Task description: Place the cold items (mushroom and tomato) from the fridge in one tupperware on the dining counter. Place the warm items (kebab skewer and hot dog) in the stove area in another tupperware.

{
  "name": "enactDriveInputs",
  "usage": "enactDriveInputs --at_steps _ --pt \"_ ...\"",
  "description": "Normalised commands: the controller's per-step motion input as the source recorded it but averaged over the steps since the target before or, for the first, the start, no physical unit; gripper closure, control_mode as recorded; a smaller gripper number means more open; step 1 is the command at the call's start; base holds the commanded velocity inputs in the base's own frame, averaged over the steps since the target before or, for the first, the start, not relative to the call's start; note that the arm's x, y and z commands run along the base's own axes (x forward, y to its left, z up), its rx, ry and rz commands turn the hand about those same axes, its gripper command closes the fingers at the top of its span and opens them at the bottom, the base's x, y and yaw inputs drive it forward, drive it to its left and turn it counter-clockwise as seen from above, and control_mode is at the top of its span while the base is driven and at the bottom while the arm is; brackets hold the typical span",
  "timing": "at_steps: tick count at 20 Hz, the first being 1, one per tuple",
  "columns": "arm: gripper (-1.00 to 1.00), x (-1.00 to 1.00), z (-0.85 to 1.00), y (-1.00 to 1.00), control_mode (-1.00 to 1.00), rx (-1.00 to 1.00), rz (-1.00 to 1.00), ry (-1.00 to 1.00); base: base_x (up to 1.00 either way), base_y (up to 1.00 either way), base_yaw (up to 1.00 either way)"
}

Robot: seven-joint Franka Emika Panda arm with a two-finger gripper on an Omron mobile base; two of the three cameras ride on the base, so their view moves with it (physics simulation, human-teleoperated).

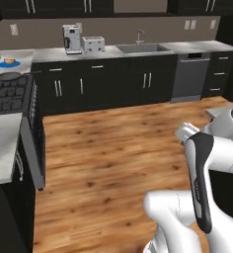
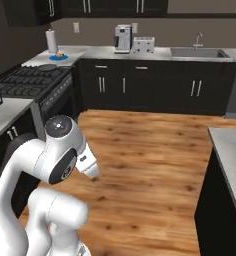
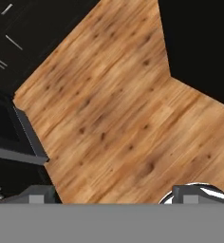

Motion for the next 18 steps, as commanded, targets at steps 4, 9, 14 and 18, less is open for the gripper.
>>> enactDriveInputs --at_steps 4,9,14,18 --pt "-1.0 0.0 0.0 0.0 1.0 0.0 0.0 0.0 1.0 0.3 0.07" --pt "-1.0 0.0 0.0 0.0 1.0 0.0 0.0 0.0 1.0 0.36 0.06" --pt "-1.0 0.0 0.0 0.0 1.0 0.0 0.0 0.0 1.0 0.44 0.04" --pt "-1.0 0.0 0.0 0.0 1.0 0.0 0.0 0.0 1.0 0.39 0.03"
